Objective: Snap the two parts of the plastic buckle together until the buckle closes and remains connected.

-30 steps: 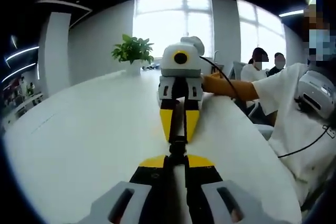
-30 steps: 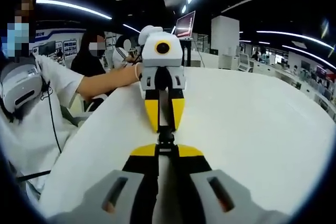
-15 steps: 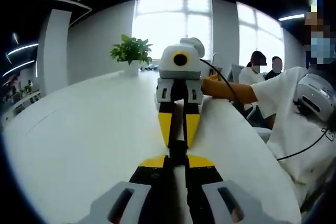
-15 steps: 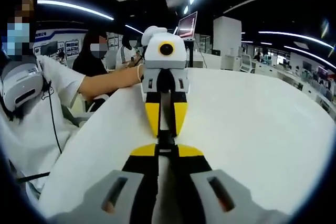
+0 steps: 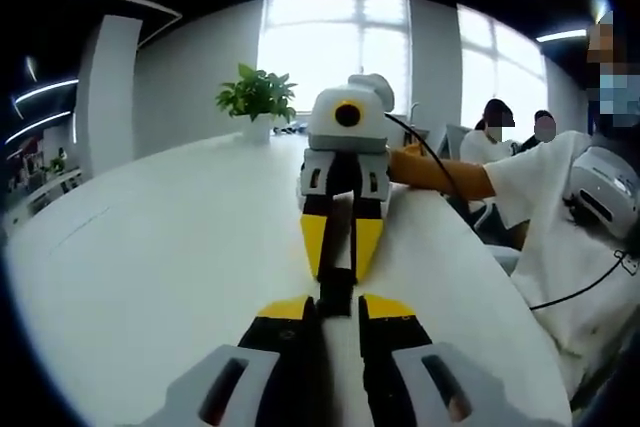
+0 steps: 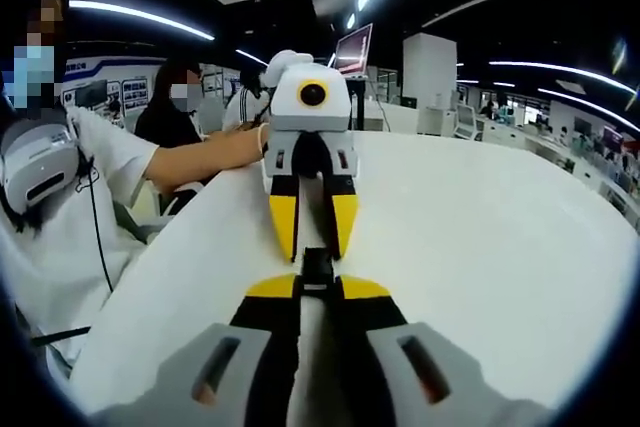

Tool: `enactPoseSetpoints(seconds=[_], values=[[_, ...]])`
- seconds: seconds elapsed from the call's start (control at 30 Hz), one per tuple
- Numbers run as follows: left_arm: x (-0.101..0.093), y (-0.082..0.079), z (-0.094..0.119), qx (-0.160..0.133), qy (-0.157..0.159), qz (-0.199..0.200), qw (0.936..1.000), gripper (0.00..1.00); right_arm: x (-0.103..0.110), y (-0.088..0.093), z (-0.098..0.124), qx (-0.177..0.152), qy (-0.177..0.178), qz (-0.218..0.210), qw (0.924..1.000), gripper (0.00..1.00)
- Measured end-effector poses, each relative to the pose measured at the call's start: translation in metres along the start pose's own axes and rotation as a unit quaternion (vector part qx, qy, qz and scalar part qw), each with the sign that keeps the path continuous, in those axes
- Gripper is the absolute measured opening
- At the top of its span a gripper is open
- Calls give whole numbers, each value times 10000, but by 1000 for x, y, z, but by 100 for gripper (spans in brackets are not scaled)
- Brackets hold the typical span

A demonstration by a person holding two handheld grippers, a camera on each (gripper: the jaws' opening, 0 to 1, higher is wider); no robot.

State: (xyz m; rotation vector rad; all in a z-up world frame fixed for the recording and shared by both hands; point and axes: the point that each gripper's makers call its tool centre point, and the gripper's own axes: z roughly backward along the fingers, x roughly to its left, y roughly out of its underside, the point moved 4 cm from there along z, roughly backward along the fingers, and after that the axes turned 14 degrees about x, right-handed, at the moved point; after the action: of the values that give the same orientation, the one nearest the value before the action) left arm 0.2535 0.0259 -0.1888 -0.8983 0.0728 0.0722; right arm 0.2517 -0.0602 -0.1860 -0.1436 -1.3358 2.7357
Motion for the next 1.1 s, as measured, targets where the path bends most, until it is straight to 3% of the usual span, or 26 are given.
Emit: enactPoseSetpoints(seconds=[0.33,0.63,0.73,0.83,0.9,0.97,1.0,1.1], values=[[0,0,2,-15,-68,18,10000,18,-2,0,-1,-43,-59,-30,10000,11],[4,-8,13,-358,-228,155,9990,22,-18,-4,-1,-40,-46,-54,10000,11],[4,-10,16,-315,-427,224,9983,23,-25,-1,-1,47,-2,-116,9999,11],[8,-15,20,-433,-901,551,9935,24,-30,3,-1,50,2,-158,9999,11],[11,-12,23,-318,-1338,480,9893,27,-34,4,0,14,10,-212,9998,11],[10,-13,24,-452,-1390,635,9872,31,-40,5,0,10,73,-228,9997,11],[12,-11,25,-461,-1472,842,9844,32,-43,5,0,16,108,-216,9997,11],[19,-7,31,-457,-1973,894,9752,33,-53,5,-1,39,190,-128,9997,11]])
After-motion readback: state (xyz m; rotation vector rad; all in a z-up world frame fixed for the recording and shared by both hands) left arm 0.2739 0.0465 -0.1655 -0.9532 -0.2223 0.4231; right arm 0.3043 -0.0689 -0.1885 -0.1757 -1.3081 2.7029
